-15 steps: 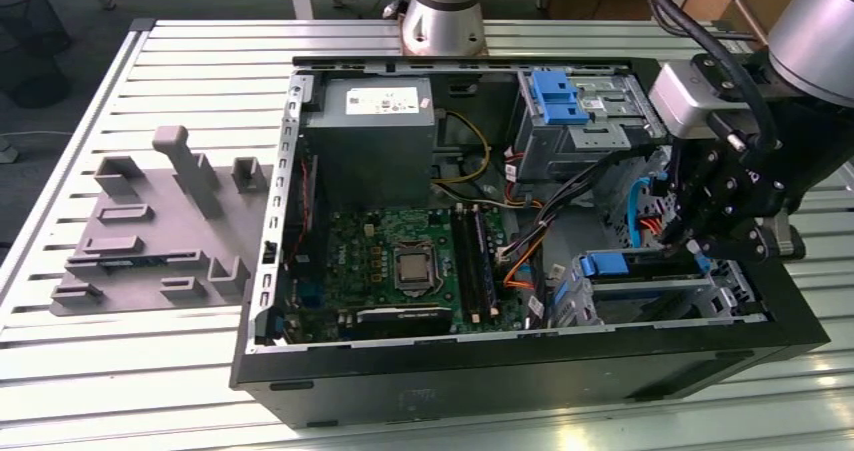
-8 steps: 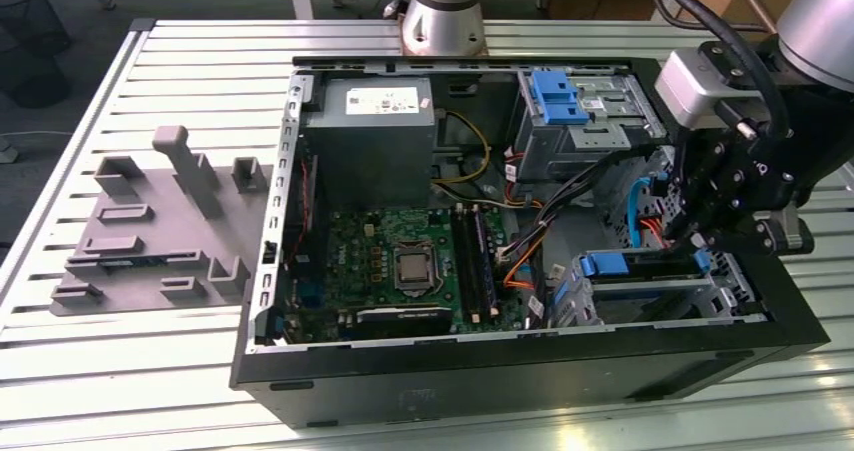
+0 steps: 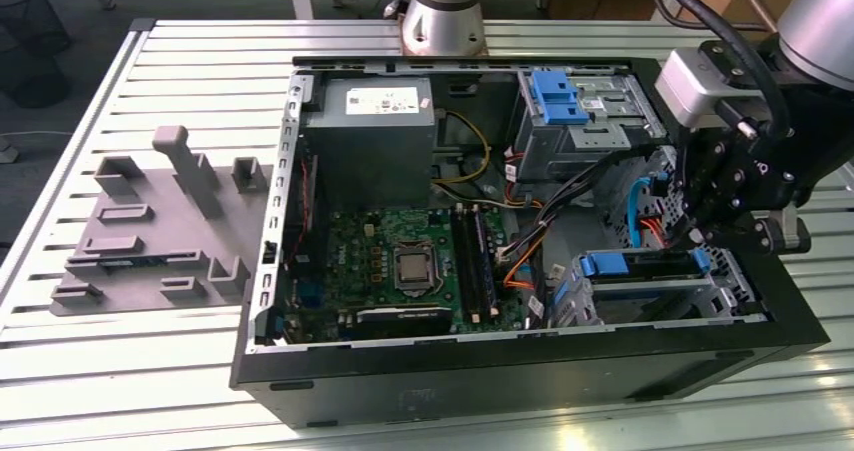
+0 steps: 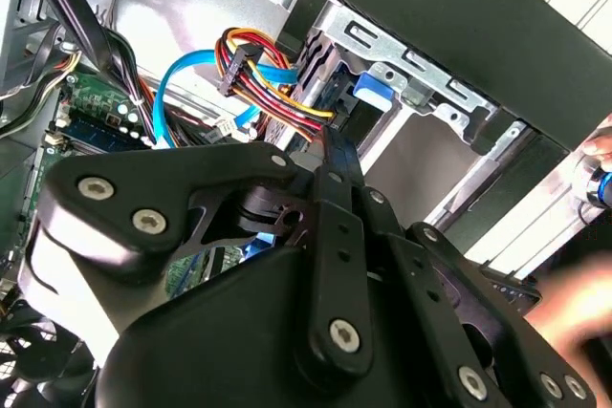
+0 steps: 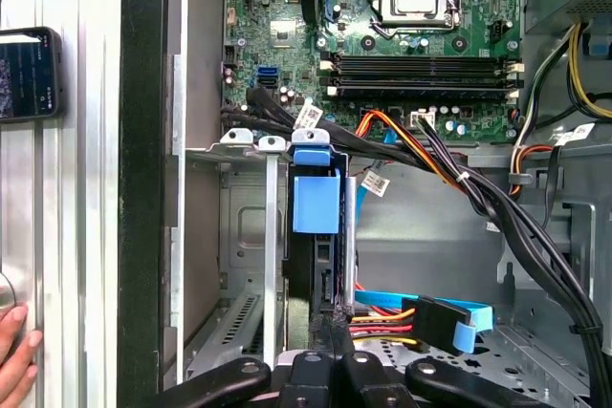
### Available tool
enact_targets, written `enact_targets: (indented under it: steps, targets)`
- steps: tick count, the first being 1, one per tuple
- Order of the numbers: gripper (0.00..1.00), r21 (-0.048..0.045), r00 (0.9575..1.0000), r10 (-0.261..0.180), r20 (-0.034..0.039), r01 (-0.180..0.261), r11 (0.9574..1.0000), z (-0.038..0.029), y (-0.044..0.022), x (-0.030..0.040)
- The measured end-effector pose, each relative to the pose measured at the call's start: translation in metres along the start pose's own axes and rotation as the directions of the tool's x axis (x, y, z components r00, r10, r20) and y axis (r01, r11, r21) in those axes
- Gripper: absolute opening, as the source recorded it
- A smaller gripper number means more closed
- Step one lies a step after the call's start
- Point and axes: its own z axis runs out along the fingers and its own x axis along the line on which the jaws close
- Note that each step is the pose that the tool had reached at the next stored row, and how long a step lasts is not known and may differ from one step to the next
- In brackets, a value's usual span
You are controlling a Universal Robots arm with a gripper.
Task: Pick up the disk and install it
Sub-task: 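Insert the first disk wire, then insert the second disk wire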
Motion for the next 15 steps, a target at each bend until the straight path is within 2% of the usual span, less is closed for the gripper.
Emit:
enact_targets:
  steps: [2, 12, 15]
  targets:
    - [0.11, 0.0000, 1.0000, 0.000, 0.0000, 0.000, 1.0000, -0.0034, 0.0000, 0.0001]
    - [0.11, 0.0000, 1.0000, 0.000, -0.0001, 0.000, 1.0000, -0.0038, 0.0002, 0.0001]
    - [0.11, -0.0001, 1.0000, 0.000, -0.0001, 0.000, 1.0000, -0.0038, 0.0045, 0.0002]
